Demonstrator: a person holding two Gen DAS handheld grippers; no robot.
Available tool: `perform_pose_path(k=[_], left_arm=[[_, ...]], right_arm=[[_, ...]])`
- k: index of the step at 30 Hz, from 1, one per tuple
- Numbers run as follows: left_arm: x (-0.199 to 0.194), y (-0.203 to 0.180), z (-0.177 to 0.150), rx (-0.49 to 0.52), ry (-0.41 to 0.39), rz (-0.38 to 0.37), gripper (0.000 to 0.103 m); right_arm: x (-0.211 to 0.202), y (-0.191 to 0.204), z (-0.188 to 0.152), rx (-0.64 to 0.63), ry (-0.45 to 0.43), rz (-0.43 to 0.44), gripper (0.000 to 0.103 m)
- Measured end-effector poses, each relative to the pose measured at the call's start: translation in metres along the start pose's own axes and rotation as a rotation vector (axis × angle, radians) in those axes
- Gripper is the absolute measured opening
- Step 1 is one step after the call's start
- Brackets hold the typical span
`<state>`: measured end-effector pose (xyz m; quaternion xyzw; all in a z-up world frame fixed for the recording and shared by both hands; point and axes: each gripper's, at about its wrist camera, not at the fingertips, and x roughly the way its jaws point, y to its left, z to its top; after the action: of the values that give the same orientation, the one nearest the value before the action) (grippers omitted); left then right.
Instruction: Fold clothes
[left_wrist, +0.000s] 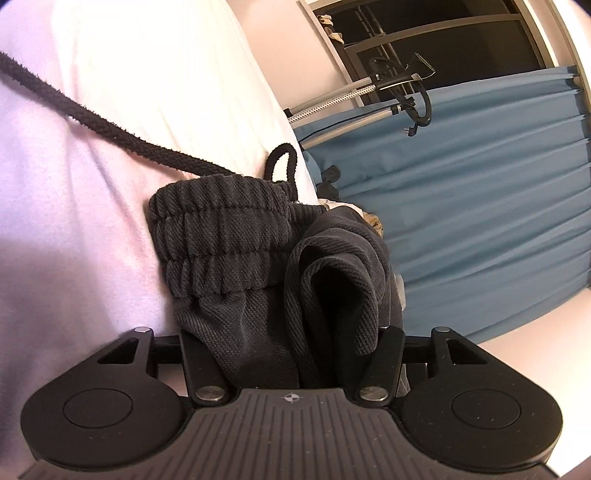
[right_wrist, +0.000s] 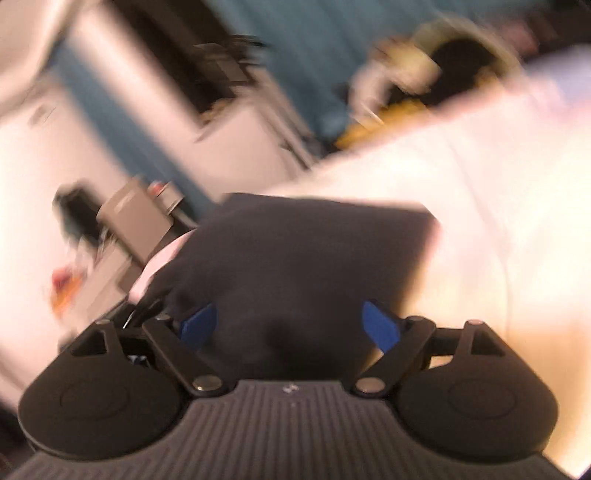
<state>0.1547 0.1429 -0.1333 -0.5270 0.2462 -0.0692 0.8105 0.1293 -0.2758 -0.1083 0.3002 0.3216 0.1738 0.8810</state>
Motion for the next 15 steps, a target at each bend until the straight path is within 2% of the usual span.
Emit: perform_pose_path(k=[2, 6, 8, 10, 12, 15], left_arm=[[-0.001, 0.002, -0.002, 0.0, -0.001, -0.001, 0.059], [-0.001, 0.001, -0.003, 0.01, -0.008, -0.002, 0.057], [0.0, -0.001, -0.004, 0.029, -0.015, 0.006, 0.053], [-0.003, -0.005, -0.006, 0.054, -0.024, 0.013, 0.046], [-0.006, -0.012, -0.007, 0.081, -0.035, 0.022, 0.041], [-0.018, -0.025, -0.008, 0.105, -0.055, 0.013, 0.036]], right_arm=[[0.018, -0.025, 0.002, 0.118, 0.024, 0.016, 0.083], [0.044, -0.034, 0.002, 0.132, 0.013, 0.04, 0.08], [0.047, -0.031, 0.003, 0.101, -0.007, 0.039, 0.068], [0.044, -0.024, 0.006, 0.057, -0.028, 0.023, 0.047], [0.036, -0.01, 0.009, 0.015, -0.062, 0.025, 0.036], [0.024, 0.016, 0.01, -0.088, -0.11, 0.012, 0.032]])
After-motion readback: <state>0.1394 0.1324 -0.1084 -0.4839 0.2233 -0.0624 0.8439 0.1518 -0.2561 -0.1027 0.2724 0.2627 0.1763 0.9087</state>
